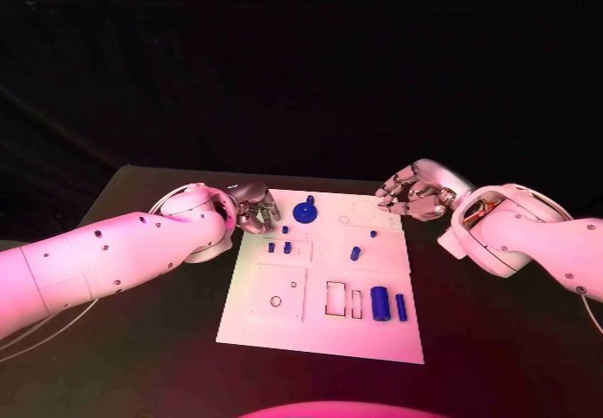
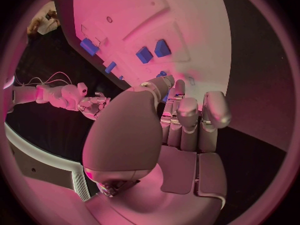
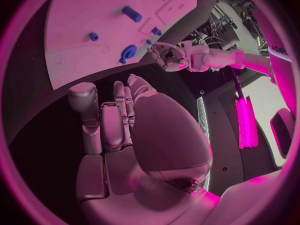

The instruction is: Assemble the parts on the task board

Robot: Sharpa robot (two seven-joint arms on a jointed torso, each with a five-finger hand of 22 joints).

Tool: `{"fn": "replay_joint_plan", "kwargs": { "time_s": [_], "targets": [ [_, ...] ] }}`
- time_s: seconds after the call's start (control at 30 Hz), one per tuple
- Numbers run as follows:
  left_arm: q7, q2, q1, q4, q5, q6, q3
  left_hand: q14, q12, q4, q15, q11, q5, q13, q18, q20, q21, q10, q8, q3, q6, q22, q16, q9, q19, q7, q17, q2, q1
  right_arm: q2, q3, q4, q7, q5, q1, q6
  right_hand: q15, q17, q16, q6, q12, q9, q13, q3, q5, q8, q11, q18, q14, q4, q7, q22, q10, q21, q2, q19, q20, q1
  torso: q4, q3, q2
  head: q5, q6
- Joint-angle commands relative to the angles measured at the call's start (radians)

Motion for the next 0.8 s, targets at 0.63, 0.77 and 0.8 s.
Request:
{"fn": "replay_joint_plan", "kwargs": {
  "time_s": [0.63,0.77,0.8],
  "targets": [
    [0.396,-0.19,0.022,0.219,1.101,-0.273,0.0,-0.157,0.044,-0.032,0.01,0.013,-0.002,0.023,0.073,0.007,-0.301,-0.023,0.025,0.026,0.057,-0.231,-0.243,-0.014,-0.21,0.015,-0.339,0.013,0.003,0.04,0.0,-0.02,-0.203,-0.615,-0.062,0.15,0.001,0.081,0.082,0.019,-0.125,-0.021,-0.108,0.058,-0.024,-0.056,0.006,-0.033,0.056,-0.002,-0.001,0.1,0.036,0.163,-0.047,0.041,-0.001,-0.021,0.0022,-0.0022,0.002,-0.084,0.016],
    [0.413,-0.211,0.023,0.25,1.147,-0.274,0.0,-0.162,0.05,-0.038,0.012,0.015,-0.002,0.026,0.077,0.008,-0.326,-0.035,0.023,0.024,0.052,-0.249,-0.252,-0.018,-0.224,0.019,-0.345,0.02,0.003,0.057,0.0,-0.029,-0.208,-0.624,-0.066,0.143,0.002,0.087,0.089,0.021,-0.131,-0.022,-0.115,0.065,-0.024,-0.059,0.008,-0.035,0.057,-0.003,0.002,0.106,0.037,0.173,-0.045,0.044,0.0,-0.02,0.002,-0.0034,0.003,-0.083,0.013],
    [0.415,-0.216,0.023,0.256,1.156,-0.273,0.0,-0.163,0.052,-0.039,0.012,0.016,-0.002,0.027,0.078,0.008,-0.33,-0.038,0.022,0.024,0.051,-0.252,-0.254,-0.019,-0.226,0.019,-0.346,0.02,0.002,0.06,0.0,-0.031,-0.209,-0.625,-0.067,0.143,0.002,0.088,0.09,0.022,-0.132,-0.023,-0.116,0.067,-0.024,-0.06,0.008,-0.035,0.057,-0.003,0.003,0.107,0.038,0.175,-0.045,0.044,0.0,-0.02,0.002,-0.0028,0.003,-0.082,0.013]
  ]
}}
